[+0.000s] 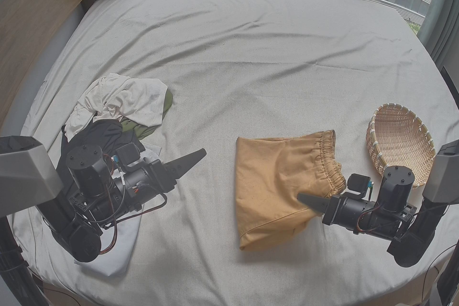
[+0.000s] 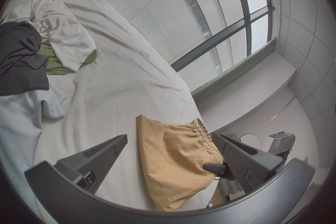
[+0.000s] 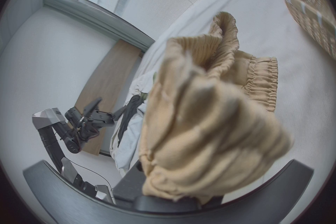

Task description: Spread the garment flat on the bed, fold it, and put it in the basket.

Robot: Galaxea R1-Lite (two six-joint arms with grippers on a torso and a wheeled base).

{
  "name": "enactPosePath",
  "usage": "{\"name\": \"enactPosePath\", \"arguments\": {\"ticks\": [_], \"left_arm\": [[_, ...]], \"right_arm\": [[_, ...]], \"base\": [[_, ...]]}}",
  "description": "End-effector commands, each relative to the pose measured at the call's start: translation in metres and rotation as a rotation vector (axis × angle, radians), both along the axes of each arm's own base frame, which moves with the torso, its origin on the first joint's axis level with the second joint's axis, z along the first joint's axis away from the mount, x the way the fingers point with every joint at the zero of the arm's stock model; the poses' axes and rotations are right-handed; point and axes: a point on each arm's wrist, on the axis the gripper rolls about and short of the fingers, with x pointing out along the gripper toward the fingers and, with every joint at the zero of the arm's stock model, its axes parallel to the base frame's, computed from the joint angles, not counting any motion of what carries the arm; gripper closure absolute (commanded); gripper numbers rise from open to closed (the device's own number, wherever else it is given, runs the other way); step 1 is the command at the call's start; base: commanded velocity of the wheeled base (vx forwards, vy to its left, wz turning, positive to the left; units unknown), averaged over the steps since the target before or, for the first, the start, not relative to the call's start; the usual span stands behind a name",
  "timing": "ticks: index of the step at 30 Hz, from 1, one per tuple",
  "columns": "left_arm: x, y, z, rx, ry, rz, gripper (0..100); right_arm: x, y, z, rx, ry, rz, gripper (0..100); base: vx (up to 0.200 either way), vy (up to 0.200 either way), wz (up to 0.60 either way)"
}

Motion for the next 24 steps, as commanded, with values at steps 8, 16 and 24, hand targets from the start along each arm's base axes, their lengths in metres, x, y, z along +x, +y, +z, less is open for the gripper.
{"name": "enactPosePath", "arguments": {"ticks": [8,16,24], "left_arm": [[-0.003,0.0,-0.002,0.008,0.01,0.003,0],[-0.005,-0.001,-0.001,0.01,0.007,0.038,0],[-0.007,0.001,0.005,0.02,-0.024,0.042,0]], "right_arm": [[-0.002,0.002,0.028,0.035,-0.132,0.102,100],[-0.012,0.004,0.05,0.071,-0.212,0.135,100],[-0.017,0.003,0.063,0.088,-0.264,0.146,100]], "base": [[0.0,0.0,0.0],[0.0,0.0,0.0],[0.0,0.0,0.0]]}}
